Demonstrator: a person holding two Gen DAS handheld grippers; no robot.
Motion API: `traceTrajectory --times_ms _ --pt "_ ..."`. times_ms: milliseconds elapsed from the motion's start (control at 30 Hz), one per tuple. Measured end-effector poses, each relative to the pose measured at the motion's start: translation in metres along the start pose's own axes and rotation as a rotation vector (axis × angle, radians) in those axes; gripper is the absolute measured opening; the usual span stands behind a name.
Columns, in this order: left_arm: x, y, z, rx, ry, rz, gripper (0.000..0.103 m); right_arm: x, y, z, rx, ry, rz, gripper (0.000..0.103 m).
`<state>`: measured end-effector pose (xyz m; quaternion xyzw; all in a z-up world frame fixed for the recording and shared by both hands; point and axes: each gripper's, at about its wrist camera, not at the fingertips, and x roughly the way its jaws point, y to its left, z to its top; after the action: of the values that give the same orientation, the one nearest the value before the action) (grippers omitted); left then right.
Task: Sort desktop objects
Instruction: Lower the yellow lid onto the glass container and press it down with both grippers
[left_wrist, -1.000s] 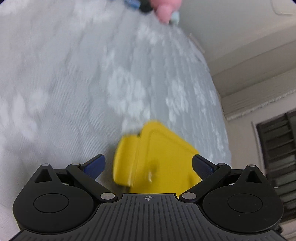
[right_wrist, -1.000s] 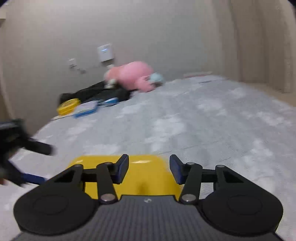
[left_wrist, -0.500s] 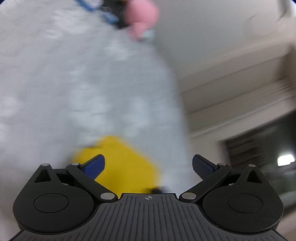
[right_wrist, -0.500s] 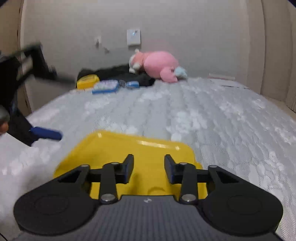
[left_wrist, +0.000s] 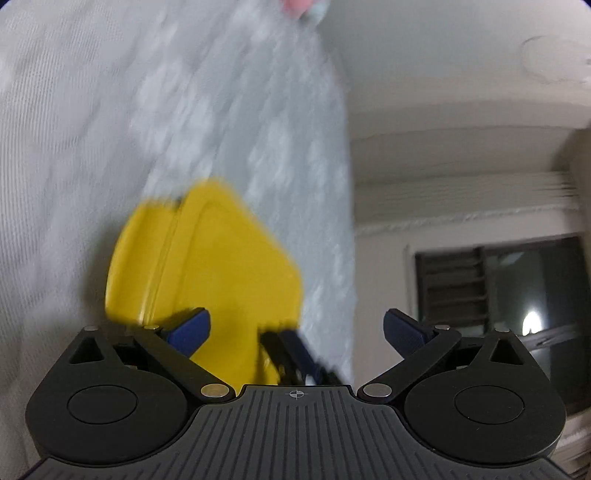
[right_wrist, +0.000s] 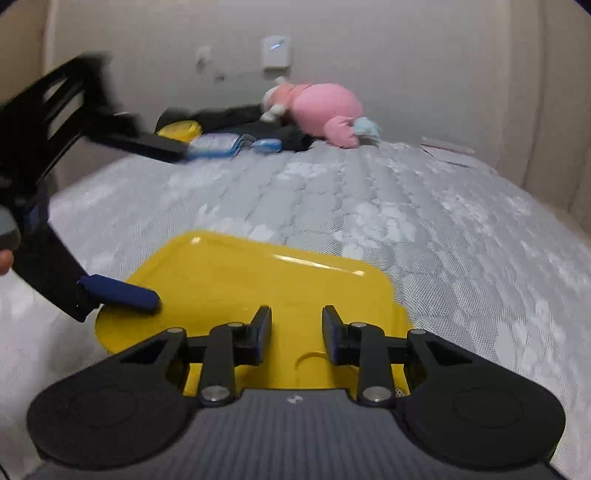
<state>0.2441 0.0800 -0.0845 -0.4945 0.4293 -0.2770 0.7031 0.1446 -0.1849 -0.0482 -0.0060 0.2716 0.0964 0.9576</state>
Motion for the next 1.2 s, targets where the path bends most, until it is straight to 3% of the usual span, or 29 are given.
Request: traceTrajectory --times_ms 100,300,433,567,667,733,833,933,1200 --pt "-0.007 -0.001 0.004 0.025 -0.027 -0.002 0.102 0.0 -0.016 0.003 0.091 -0.006 -0.023 0.051" --pt "0.018 0.017 0.0 -0.038 0.064 0.013 0.102 0.009 -0.028 0.003 0.15 0.039 -0.05 0.05" --pt "0.021 0.014 -0.003 -0.009 0.072 0.028 0.102 0.013 -0.027 0.0 0.128 0.041 -0.062 0.055" --pt "0.016 0.006 -0.005 0.01 0.054 0.025 0.102 0.004 -0.023 0.002 0.102 0.018 -0.092 0.049" --pt "0.008 -0.006 -0.002 0.088 -0.01 0.056 0.102 -0.002 -0.002 0.013 -0.018 -0.058 -0.111 0.046" --pt "0.007 -0.007 -0.002 0.116 -0.017 0.105 0.102 0.005 0.009 0.017 -0.039 -0.032 -0.06 0.041" --pt "0.012 0.0 -0.003 0.077 0.01 0.064 0.102 0.022 0.014 0.013 -0.021 0.044 0.002 0.04" --pt "0.017 0.0 -0.003 0.085 0.018 0.059 0.102 0.024 0.022 0.01 -0.098 0.04 -0.013 0.04" --pt "0.015 0.002 -0.007 0.052 0.029 0.044 0.102 0.025 0.026 0.006 -0.122 0.028 -0.021 0.041"
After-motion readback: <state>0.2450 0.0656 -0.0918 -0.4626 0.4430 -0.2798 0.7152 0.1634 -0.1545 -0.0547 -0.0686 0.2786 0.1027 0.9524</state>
